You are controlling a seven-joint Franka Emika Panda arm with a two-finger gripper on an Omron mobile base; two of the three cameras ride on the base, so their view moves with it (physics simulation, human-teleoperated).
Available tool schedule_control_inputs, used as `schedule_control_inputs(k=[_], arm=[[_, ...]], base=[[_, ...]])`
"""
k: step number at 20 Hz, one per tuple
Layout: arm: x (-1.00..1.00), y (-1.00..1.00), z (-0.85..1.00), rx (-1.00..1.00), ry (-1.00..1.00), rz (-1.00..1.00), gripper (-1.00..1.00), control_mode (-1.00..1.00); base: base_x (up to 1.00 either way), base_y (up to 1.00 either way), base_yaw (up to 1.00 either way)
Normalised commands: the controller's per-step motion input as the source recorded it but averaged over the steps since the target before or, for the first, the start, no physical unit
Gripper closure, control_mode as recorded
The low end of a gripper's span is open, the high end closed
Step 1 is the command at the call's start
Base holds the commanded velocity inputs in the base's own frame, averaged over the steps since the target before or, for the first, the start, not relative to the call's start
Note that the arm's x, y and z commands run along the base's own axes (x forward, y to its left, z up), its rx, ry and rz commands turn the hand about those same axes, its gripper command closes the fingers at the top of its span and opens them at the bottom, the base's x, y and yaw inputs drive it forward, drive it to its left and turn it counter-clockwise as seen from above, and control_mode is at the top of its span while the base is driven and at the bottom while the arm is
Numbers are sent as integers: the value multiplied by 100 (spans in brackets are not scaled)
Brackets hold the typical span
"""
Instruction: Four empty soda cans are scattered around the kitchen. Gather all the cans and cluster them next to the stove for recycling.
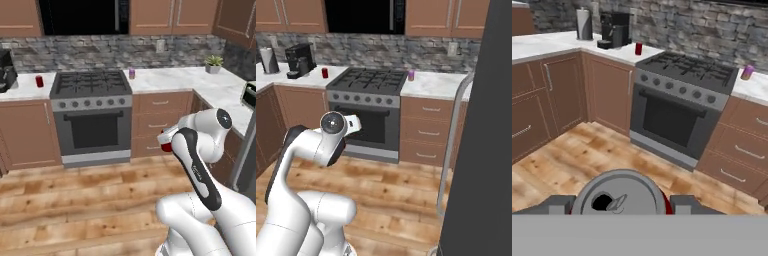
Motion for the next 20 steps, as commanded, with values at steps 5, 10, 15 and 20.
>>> schedule_control_inputs(k=[5, 10, 15, 20], arm=[[0, 0, 0, 0, 0, 0, 100, 100], [0, 0, 0, 0, 0, 0, 100, 100], [0, 0, 0, 0, 0, 0, 100, 100], [0, 0, 0, 0, 0, 0, 100, 100]], base=[[100, -43, 11], [100, -34, 11], [100, -35, 11], [78, -27, 8]])
